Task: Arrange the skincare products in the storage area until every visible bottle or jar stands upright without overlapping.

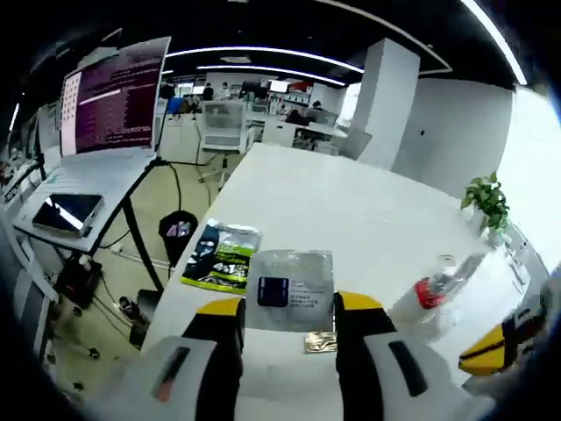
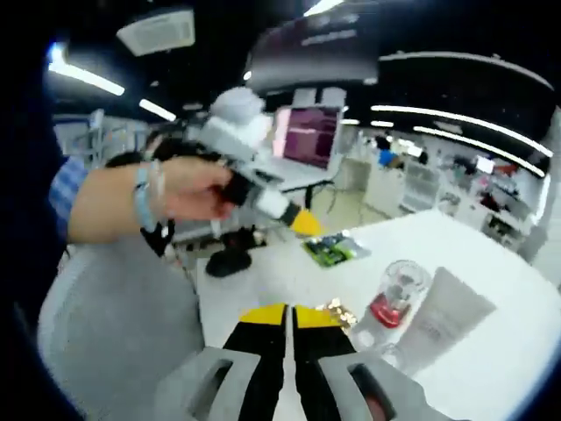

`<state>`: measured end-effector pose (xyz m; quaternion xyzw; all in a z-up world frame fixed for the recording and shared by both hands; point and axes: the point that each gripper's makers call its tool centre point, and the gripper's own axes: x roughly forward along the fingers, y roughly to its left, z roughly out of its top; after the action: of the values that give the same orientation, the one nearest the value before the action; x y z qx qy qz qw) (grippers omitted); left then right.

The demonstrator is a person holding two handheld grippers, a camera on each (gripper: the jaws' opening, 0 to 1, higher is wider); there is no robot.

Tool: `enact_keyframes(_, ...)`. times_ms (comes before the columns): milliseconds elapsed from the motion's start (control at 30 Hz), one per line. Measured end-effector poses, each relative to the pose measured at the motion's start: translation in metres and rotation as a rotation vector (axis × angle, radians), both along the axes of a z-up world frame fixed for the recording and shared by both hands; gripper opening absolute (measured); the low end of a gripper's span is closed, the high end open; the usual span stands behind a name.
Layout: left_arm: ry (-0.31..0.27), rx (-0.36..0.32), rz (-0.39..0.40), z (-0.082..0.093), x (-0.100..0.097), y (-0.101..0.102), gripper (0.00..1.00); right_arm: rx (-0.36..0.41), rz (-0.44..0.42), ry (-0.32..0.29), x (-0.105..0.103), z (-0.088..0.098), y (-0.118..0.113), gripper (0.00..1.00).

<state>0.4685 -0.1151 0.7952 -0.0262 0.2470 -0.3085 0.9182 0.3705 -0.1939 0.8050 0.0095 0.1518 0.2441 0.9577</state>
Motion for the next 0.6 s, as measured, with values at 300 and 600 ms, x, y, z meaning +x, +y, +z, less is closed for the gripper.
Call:
enact_keyframes(300, -0.232, -0.052, -0.360, 0.021, -0.049, -0.044, 0.43, 0.477, -0.076, 0.053, 0.012, 0.029, -0.006, 0.20)
enact_keyframes(600, -0.350, 0.000, -0.504, 0.022, -0.069, -0.063, 0.31, 0.402, -0.078, 0.058, 0.013, 0.025, -0.011, 0.00)
